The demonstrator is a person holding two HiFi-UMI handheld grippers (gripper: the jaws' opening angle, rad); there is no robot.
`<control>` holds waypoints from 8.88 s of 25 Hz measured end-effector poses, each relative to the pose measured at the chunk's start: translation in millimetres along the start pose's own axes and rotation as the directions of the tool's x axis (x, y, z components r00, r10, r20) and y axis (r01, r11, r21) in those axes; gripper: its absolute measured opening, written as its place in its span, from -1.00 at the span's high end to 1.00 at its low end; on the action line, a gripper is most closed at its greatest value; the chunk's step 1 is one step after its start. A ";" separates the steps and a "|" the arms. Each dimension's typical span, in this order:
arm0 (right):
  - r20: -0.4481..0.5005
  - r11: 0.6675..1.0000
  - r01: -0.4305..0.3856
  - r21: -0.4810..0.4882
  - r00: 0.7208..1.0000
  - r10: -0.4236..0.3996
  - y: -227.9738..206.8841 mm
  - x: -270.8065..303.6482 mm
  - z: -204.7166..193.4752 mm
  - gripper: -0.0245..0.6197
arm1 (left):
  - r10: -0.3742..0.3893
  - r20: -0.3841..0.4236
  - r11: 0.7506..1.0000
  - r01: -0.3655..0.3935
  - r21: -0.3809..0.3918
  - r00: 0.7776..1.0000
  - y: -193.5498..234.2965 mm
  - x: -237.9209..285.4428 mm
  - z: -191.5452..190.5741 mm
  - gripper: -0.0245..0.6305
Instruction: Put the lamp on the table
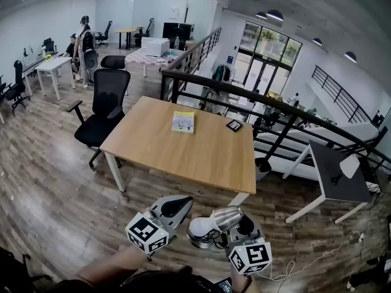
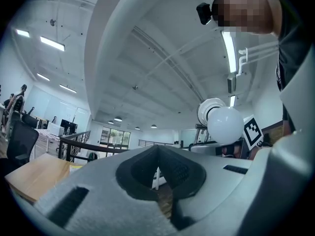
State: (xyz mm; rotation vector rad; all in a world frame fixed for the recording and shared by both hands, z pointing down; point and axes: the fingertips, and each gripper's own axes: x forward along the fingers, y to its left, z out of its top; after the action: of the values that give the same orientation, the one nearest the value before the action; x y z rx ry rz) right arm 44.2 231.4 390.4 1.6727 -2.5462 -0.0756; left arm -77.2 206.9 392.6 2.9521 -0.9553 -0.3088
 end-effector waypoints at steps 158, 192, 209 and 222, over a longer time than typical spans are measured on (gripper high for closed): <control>-0.191 0.999 -0.030 0.043 0.981 0.038 -464.3 552.0 -128.9 0.75 | 0.053 -0.185 0.996 -0.066 -0.062 0.981 453.2 533.9 -158.6 0.90; -0.289 0.998 0.015 0.064 0.957 0.004 -478.3 579.6 -181.6 0.75 | 0.015 -0.252 0.990 -0.050 -0.130 0.968 483.1 555.9 -204.6 0.90; -0.310 0.998 -0.005 0.069 0.950 0.027 -463.4 575.1 -192.8 0.74 | 0.019 -0.255 0.988 -0.057 -0.144 0.967 482.0 549.0 -208.6 0.90; -0.312 0.997 -0.034 0.065 0.949 0.052 -440.5 568.2 -197.6 0.71 | 0.013 -0.246 0.988 -0.051 -0.148 0.969 471.1 544.1 -203.8 0.90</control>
State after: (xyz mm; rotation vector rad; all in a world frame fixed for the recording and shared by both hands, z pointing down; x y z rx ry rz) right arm 243.2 -463.1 575.1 1.5062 -2.3632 0.2517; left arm 121.6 -500.3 533.3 2.7489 -0.9025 -0.0138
